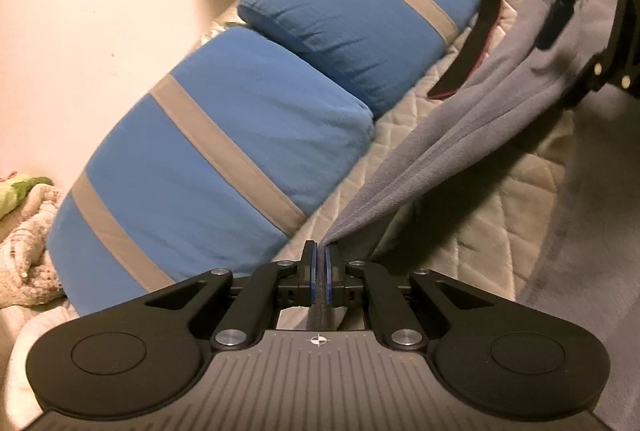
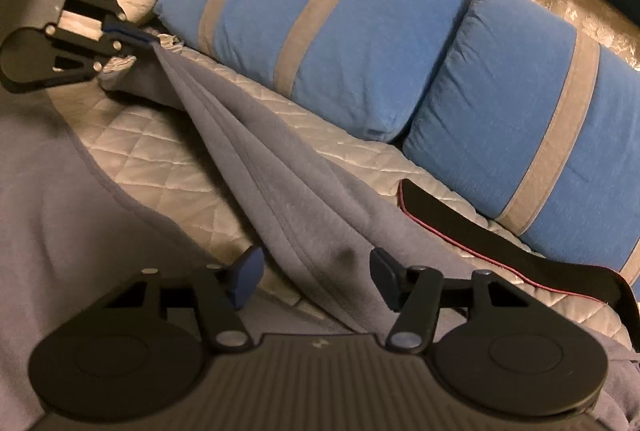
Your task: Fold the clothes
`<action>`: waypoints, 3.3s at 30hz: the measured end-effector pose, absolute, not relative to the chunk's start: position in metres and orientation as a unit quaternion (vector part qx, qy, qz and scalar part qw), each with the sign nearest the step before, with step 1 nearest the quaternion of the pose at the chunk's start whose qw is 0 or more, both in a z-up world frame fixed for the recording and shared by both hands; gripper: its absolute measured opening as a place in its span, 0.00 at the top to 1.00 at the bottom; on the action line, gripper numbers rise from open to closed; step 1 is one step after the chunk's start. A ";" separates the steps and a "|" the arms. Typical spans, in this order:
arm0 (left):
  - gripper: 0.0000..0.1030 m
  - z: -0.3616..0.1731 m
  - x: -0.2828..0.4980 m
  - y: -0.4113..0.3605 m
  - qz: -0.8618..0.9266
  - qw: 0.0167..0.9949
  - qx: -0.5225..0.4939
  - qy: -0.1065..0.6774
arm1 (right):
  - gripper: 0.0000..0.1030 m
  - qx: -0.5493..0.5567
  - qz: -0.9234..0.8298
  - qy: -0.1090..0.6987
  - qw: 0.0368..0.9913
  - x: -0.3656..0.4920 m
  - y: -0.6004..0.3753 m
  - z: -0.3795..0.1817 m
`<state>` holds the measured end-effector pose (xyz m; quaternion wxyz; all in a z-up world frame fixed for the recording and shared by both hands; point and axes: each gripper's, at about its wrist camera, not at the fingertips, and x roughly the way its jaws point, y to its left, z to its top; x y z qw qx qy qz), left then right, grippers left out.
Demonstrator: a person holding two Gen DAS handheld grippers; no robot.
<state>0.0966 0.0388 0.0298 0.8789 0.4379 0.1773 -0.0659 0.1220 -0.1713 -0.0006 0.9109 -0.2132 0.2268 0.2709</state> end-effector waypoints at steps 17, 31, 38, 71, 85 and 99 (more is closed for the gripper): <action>0.96 0.029 0.098 0.044 -0.064 0.884 0.427 0.179 | 0.52 -0.237 0.230 0.216 0.919 0.126 -0.164 -0.009; 0.96 0.018 0.097 0.046 -0.089 0.865 0.442 0.219 | 0.97 -0.402 0.202 0.157 0.879 0.091 -0.154 -0.025; 0.95 -0.002 0.087 0.044 -0.121 0.827 0.493 0.243 | 0.97 -0.465 0.203 0.138 0.850 0.074 -0.158 -0.032; 0.96 0.012 0.092 -0.027 -0.264 0.804 0.499 0.187 | 0.97 -0.477 0.196 0.129 0.847 0.064 -0.166 -0.031; 0.97 -0.031 0.038 -0.025 -0.224 0.699 0.671 0.106 | 0.97 -0.483 0.241 0.146 0.829 0.052 -0.163 -0.030; 0.97 -0.029 0.043 -0.020 -0.240 0.709 0.647 0.144 | 0.43 -0.285 0.294 0.196 0.891 0.069 -0.185 0.011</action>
